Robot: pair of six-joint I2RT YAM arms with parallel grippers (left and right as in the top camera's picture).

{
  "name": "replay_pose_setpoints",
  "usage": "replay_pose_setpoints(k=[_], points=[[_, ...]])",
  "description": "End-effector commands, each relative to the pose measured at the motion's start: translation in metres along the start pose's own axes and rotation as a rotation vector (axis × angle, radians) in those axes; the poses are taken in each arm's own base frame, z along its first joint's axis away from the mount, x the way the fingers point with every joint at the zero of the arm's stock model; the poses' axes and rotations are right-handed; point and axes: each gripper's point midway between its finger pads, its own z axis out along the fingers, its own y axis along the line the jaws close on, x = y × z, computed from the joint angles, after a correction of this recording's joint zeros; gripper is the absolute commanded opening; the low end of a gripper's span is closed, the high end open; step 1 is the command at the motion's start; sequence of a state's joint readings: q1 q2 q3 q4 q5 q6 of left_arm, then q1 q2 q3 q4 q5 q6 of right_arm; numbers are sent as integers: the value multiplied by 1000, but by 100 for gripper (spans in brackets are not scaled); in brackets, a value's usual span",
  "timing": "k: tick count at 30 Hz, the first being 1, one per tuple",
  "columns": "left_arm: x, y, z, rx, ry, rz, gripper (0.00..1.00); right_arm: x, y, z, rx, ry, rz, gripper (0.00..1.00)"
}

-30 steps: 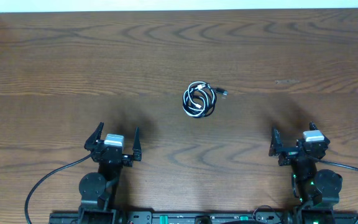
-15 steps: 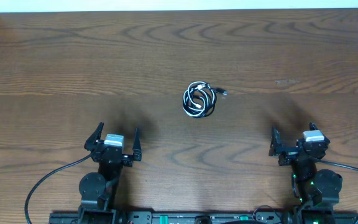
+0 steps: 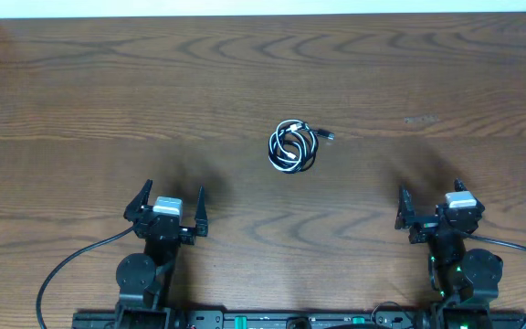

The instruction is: Untangle cables

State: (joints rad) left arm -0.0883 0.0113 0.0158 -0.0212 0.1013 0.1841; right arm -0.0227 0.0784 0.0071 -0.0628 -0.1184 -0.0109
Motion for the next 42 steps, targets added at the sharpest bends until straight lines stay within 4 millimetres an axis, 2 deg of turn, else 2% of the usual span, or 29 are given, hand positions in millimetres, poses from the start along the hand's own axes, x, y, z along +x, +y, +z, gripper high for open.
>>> replay_pose_setpoints(k=[1, 18, 20, 24, 27, 32, 38, 42], points=[[15, -3, 0, 12, 47, -1, 98, 1, -1, 0, 5, 4, 6, 99], [15, -3, 0, 12, 47, -1, 98, 1, 0, 0, 2, 4, 8, 99], [15, -3, 0, 12, 47, -1, 98, 0, 3, 0, -14, 1, 38, 99], [15, -3, 0, 12, 47, -1, 98, -7, 23, -2, -132, -23, 109, 99], [15, -3, 0, 12, 47, -1, 98, -20, 36, -6, -209, -53, 100, 99], [15, -3, 0, 12, 47, -1, 98, -46, 38, -12, -219, -53, 99, 99], [15, -3, 0, 13, 47, -1, 98, -87, 37, -15, -216, 5, 105, 99], [15, -3, 0, 12, 47, -1, 98, -128, 39, -13, -224, 105, 110, 99]])
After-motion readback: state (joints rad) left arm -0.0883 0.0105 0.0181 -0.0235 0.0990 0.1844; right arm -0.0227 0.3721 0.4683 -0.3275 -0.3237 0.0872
